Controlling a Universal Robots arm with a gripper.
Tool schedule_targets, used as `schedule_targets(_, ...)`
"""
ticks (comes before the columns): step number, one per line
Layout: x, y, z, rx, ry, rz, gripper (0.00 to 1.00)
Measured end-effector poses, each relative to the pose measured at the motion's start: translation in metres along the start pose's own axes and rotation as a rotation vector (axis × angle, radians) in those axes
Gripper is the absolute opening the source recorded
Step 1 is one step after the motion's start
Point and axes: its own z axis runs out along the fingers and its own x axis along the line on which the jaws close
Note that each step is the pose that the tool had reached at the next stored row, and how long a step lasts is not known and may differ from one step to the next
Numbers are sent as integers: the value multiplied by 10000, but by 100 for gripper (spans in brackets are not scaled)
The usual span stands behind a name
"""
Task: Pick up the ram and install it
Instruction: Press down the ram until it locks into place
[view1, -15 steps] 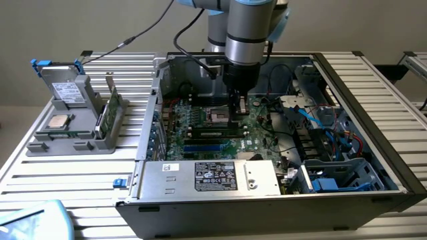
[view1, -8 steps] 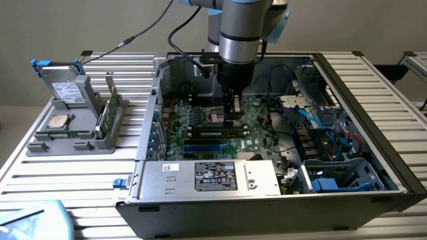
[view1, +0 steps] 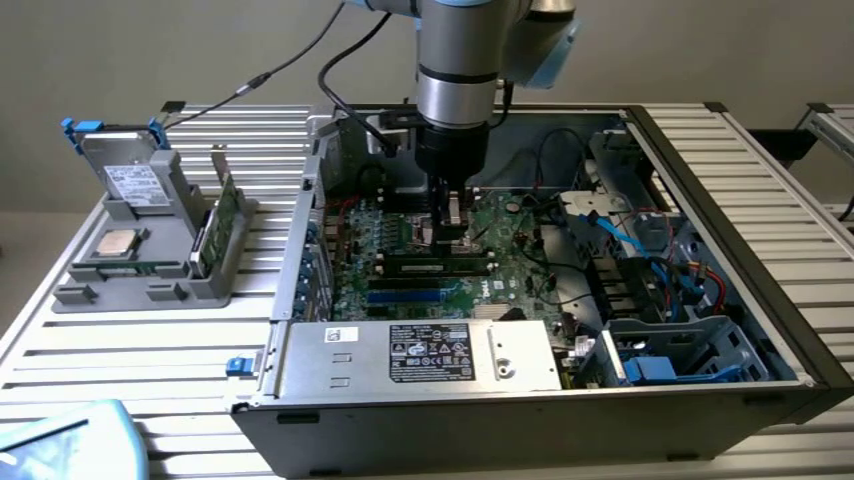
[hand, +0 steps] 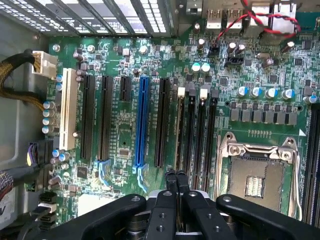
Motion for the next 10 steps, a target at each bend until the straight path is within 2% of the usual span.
schedule_targets(4, -5, 66, 11, 8, 3, 4, 10)
schedule_targets(10, -17, 73, 99, 11, 17, 9, 10)
